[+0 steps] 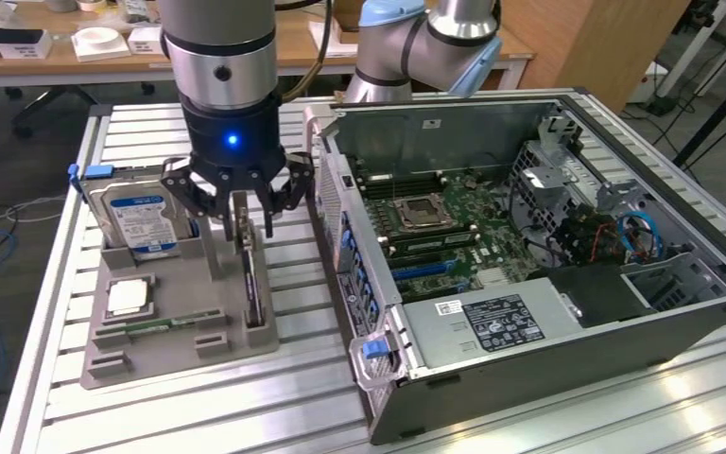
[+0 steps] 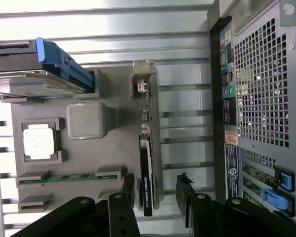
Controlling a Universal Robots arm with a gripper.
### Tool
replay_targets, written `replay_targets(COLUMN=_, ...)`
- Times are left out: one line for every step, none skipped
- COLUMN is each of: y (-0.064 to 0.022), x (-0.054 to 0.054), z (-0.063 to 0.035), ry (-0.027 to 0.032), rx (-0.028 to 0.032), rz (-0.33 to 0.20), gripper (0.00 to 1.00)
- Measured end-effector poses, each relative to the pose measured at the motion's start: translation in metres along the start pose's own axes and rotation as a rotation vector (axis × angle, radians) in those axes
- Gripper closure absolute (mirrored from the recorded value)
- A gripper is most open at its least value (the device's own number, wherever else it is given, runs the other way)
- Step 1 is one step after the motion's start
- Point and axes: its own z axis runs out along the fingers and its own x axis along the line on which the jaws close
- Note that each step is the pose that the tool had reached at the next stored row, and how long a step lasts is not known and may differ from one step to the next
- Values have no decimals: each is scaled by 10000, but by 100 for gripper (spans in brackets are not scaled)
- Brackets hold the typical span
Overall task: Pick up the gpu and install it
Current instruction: 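Pick up the gpu and move the gpu toward the slot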
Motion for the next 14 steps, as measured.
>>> replay_targets(y=0, x=0, z=3, ry=0, rx=1, rz=0, gripper=53)
replay_targets(y=0, x=0, z=7, ry=0, rx=0, rz=0, gripper=53)
replay_targets(y=0, x=0, z=11, ry=0, rx=0, rz=0, gripper=53)
replay_targets(y=-1, x=0, z=15, ry=1, rx=0, rz=0, gripper=53)
replay_targets(y=-1, x=0, z=18, ry=0, rx=0, rz=0, gripper=53)
replay_targets(y=-1, x=0, z=22, ry=0, rx=0, rz=0, gripper=53)
replay_targets(y=-1, x=0, z=26, ry=1, rx=1, rz=0, gripper=53)
replay_targets(y=-1, x=0, z=30, ry=0, rx=0, rz=0, gripper=53)
replay_targets(y=-2, x=0, z=33, ry=0, rx=1, rz=0, gripper=53)
replay_targets(y=-2, x=1, z=37, ry=0, rx=0, rz=1, gripper=53)
replay_targets(y=-2, x=0, z=41, ry=0, rx=0, rz=0, gripper=53)
replay_targets(y=-2, x=0, z=45, ry=0, rx=0, rz=0, gripper=53)
replay_targets(y=-2, x=0, z=49, ry=0, rx=0, rz=0, gripper=53)
replay_targets(y=-3, x=1, z=53, ry=0, rx=0, rz=1, gripper=53)
